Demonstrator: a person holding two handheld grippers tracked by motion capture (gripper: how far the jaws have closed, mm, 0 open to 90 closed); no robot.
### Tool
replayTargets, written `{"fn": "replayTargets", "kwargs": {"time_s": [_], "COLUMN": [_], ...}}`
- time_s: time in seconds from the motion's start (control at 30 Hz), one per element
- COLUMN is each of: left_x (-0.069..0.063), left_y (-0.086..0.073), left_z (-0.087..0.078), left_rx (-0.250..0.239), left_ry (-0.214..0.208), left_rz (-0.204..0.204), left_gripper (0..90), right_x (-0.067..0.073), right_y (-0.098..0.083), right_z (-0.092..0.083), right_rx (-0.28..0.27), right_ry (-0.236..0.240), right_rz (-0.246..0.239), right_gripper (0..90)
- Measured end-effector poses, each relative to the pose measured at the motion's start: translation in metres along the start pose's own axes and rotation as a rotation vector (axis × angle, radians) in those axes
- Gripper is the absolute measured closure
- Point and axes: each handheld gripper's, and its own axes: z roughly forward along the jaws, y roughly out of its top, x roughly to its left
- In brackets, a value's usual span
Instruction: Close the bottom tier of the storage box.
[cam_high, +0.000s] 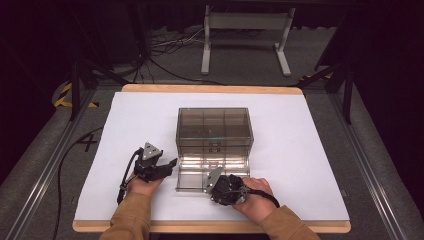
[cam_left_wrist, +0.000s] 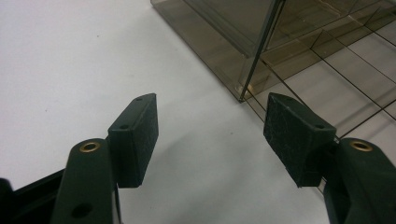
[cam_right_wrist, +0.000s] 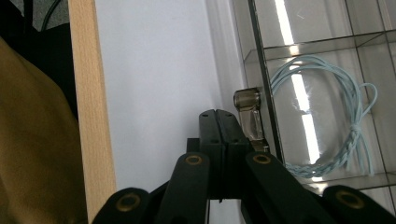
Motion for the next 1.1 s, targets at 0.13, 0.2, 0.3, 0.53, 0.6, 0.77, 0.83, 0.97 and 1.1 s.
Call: {"fn": "replayTargets", "kwargs": {"time_s": [0.13,0.2,0.3,0.53,0.6,0.77,0.83,0.97,1.1], "left_x": [0.000,0.000,0.000,0.000,0.000,0.000,0.000,0.000,0.000], "left_y": [0.000,0.000,0.000,0.000,0.000,0.000,0.000,0.000,0.000], "left_z": [0.000,0.000,0.000,0.000,0.000,0.000,0.000,0.000,0.000], "left_rx": [0.000,0.000,-0.001,-0.001,-0.001,-0.001,-0.002,-0.002,-0.002], "left_ry": [-0.001,-0.001,-0.001,-0.001,-0.001,-0.001,-0.001,-0.001,-0.001], "left_rz": [-0.001,-0.001,-0.001,-0.001,-0.002,-0.001,-0.001,-0.001,0.000], "left_gripper": [36.2,36.1,36.1,36.1,36.1,36.1,36.1,36.1,36.1], "right_x": [-0.004,-0.004,-0.005,-0.012,-0.014,-0.019,-0.019,-0.024,-0.028], "right_y": [0.000,0.000,0.001,0.000,0.000,0.000,0.001,0.001,0.001], "right_z": [0.000,0.000,0.000,-0.001,-0.001,-0.001,-0.001,-0.001,-0.001], "right_rx": [-0.003,-0.003,-0.004,0.018,0.013,0.015,0.017,0.014,0.006], "right_ry": [-0.010,-0.011,-0.018,-0.044,-0.050,-0.060,-0.063,-0.071,-0.077], "right_rz": [0.007,0.005,0.001,0.024,0.017,0.027,0.033,0.037,0.052], "right_gripper": [90.0,90.0,90.0,90.0,90.0,90.0,90.0,90.0,90.0]}}
